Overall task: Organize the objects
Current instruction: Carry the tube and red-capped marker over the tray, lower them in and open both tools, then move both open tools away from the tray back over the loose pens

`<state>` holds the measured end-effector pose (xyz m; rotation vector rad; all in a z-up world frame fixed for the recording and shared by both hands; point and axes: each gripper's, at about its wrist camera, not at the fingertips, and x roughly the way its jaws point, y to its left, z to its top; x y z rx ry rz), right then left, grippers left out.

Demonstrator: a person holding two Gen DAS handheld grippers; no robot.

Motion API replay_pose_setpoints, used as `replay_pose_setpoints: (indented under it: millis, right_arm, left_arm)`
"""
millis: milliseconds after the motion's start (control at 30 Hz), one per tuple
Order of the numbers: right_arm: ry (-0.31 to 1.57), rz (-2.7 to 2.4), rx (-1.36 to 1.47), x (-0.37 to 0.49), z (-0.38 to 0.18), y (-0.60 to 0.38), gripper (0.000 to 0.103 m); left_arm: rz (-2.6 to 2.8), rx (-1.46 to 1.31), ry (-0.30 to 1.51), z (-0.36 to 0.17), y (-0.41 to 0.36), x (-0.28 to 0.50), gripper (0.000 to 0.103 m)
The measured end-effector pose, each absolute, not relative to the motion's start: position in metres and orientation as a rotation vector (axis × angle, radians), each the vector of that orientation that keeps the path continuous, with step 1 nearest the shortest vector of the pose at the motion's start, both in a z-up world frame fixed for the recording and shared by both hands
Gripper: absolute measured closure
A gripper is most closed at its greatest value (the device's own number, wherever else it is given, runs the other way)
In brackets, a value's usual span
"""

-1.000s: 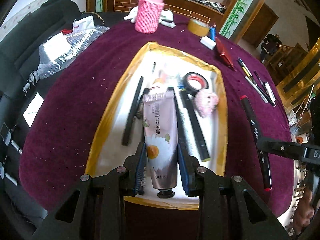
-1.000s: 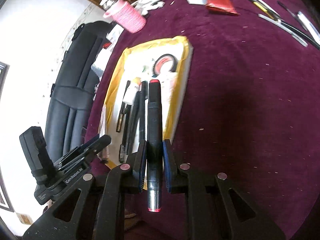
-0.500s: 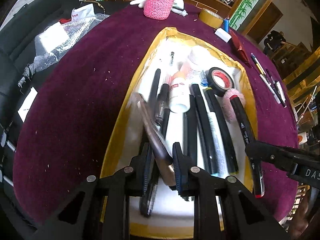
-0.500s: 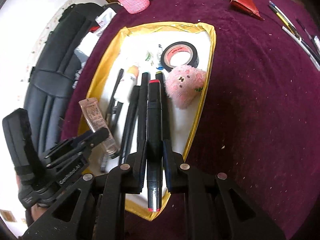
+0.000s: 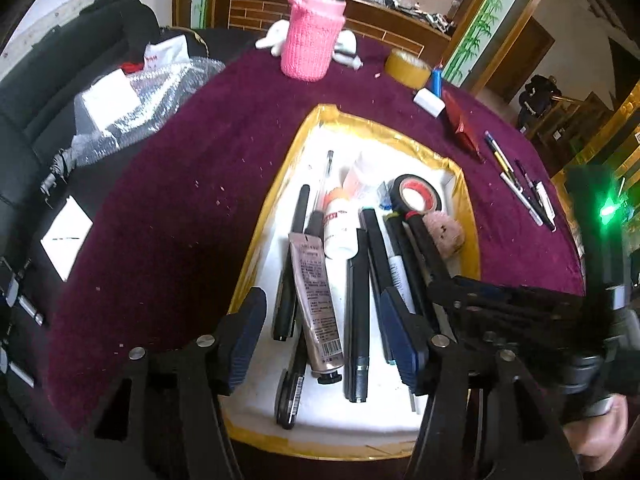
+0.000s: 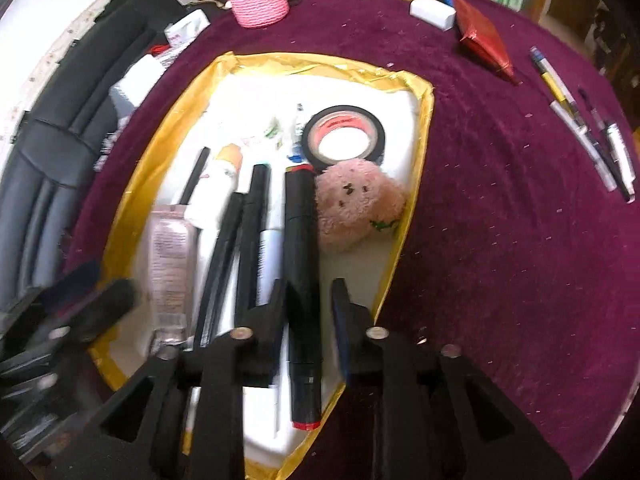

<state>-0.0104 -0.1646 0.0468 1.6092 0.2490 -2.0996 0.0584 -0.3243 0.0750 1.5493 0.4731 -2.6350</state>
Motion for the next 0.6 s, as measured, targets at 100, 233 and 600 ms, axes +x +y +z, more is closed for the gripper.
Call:
replay_pose_setpoints:
  millis: [100,233,600]
  right_arm:
    - [0.360,-2.154,1.564,-0.006,0.050,-0.174,0.078]
    - [0.422,-2.244,1.476,-0.003,0.066,-0.177,0.075]
    - [0.119,-2.250,1.553,-0.001,0.080,-0.152,0.063]
  left_arm:
    - [-2.635,1.509,0.439,0.086,-0.327,0.064,0.047]
    - [-2.630,1.408,0.328,0.104,-0.327,0.073,0.047]
    - [-2.649,1.152,0.037,0.140,-0.312,0.088,0.026]
